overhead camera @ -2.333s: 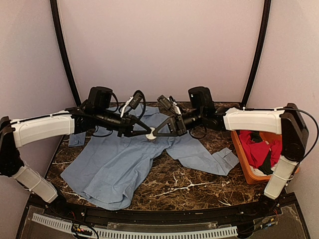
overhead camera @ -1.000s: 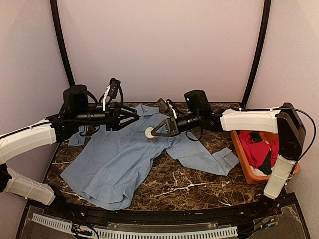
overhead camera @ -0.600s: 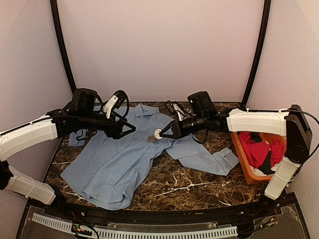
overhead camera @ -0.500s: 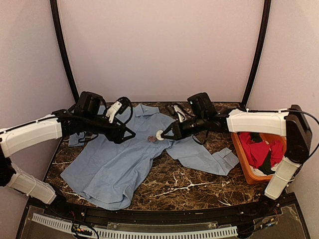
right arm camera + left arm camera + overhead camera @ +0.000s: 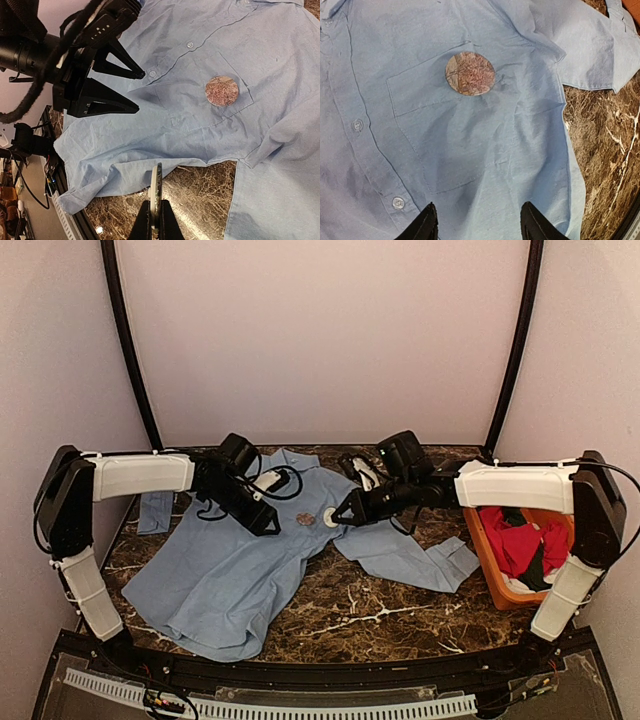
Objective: Pin the brooch onto the clothing
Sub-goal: Pick up the flattened clothing from the center of the board, then cross the brooch on the flattened clothing.
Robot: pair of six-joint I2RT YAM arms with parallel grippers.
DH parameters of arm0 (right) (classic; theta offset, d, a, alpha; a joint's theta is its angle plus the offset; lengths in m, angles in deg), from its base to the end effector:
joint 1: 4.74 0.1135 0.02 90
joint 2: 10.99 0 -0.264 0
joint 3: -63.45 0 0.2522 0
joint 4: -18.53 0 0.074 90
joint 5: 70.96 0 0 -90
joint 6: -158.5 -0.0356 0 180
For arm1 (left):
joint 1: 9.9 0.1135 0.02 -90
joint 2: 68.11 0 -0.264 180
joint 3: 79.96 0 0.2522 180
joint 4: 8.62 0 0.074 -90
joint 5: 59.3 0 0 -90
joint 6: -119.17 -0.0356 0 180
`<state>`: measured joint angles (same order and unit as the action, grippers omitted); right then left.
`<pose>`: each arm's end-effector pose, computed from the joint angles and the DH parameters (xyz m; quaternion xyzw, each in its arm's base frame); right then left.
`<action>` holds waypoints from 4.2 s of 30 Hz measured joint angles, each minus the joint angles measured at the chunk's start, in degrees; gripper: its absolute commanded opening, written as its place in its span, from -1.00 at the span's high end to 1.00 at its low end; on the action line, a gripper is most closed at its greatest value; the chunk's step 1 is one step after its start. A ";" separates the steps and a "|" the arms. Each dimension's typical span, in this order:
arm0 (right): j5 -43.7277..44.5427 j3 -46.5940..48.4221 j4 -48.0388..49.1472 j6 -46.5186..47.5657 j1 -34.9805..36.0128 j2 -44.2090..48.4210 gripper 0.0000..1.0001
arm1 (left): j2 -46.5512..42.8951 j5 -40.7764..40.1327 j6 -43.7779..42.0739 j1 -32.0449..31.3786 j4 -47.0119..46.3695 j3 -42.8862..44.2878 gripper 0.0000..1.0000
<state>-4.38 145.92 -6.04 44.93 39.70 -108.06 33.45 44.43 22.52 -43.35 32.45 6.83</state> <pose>0.2609 0.2756 0.2445 -0.2459 0.8540 0.3870 0.2459 0.3105 -0.2153 0.2180 0.3583 0.8795 -0.1787 0.2572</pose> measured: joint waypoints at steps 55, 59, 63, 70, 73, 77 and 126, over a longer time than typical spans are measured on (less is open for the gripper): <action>-15.56 9.57 -0.33 -16.13 -0.42 -18.23 1.00 | -2.80 21.31 2.60 1.18 -7.32 -4.17 0.99; -15.91 9.64 1.42 -17.73 -0.44 -18.23 1.00 | -2.80 21.66 2.80 0.66 -7.65 -4.57 0.99; -16.28 9.66 2.12 -19.02 -0.57 -18.23 1.00 | -2.80 21.66 2.78 -0.63 -7.76 -4.59 0.99; -17.09 10.91 2.10 -19.80 -0.70 -19.76 1.00 | -2.80 22.16 2.80 -1.55 -8.04 -4.61 0.99; -17.57 10.91 2.08 -20.06 -0.70 -20.15 1.00 | -2.80 22.34 2.80 -1.57 -8.48 -4.79 0.99; -19.41 10.91 2.75 -20.74 -0.70 -20.15 1.00 | -2.80 22.38 2.80 -1.70 -8.85 -5.07 0.99; -29.29 16.74 -3.50 -15.28 0.42 -22.91 1.00 | -3.02 22.49 2.82 -2.47 -10.14 -5.75 0.99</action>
<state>-33.67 162.66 -9.54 29.65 40.12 -130.97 30.43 66.93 25.34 -45.82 22.31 1.08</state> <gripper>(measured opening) 0.022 0.009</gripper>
